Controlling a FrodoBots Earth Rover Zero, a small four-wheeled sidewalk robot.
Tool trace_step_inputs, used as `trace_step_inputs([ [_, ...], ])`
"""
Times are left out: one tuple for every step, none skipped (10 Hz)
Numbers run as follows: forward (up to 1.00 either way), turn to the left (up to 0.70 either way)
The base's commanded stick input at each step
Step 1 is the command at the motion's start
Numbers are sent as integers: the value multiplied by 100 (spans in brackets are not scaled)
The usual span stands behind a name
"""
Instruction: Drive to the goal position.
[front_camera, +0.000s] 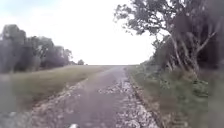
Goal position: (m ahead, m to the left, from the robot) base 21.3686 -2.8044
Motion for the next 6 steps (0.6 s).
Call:
trace_step_inputs([
  [100, 0],
  [100, 0],
  [100, 0],
  [100, 0],
  [100, 0],
  [100, 0],
])
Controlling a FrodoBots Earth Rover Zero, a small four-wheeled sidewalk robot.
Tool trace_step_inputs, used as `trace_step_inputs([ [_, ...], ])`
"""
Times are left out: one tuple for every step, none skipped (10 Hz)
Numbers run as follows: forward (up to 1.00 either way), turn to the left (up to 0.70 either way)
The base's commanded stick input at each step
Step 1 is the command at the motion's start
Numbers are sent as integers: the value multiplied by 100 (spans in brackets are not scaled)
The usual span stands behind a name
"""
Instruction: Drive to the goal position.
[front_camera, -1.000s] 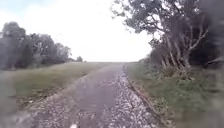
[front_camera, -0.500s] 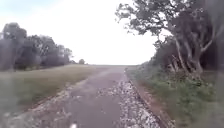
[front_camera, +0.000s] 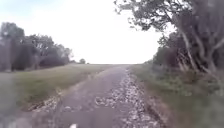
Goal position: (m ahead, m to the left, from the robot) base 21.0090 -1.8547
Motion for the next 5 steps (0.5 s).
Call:
trace_step_inputs([
  [100, 0],
  [100, 0],
  [100, 0],
  [100, 0],
  [100, 0],
])
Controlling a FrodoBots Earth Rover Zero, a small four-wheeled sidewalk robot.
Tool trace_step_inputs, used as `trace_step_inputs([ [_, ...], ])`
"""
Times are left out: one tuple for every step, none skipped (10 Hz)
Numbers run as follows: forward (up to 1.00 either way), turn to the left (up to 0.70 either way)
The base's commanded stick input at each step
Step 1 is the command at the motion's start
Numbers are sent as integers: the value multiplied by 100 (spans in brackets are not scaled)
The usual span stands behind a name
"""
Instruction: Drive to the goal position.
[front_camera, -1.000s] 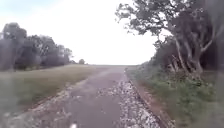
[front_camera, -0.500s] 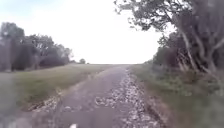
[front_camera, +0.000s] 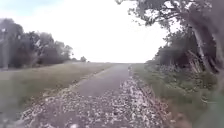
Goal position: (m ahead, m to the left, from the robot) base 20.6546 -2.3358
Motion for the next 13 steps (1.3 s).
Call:
trace_step_inputs([
  [100, 0],
  [100, 0],
  [100, 0],
  [100, 0],
  [100, 0],
  [100, 0],
  [100, 0],
  [100, 0],
  [100, 0],
  [100, 0],
  [100, 0],
  [100, -1],
  [100, -2],
])
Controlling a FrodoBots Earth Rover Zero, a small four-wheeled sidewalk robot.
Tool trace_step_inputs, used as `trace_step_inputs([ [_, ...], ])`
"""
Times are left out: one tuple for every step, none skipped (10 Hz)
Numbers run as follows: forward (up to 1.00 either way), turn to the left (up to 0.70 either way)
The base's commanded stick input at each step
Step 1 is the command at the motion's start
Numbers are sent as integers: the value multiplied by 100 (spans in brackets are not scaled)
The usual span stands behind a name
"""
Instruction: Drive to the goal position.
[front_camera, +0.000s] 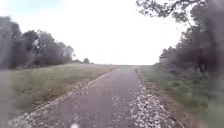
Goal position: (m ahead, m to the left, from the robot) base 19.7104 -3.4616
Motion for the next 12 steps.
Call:
trace_step_inputs([
  [100, -3],
  [100, -2],
  [100, -2],
  [100, -2],
  [100, -2],
  [100, -2],
  [100, -3],
  [100, -2],
  [100, -2],
  [100, -16],
  [100, -28],
  [100, -20],
])
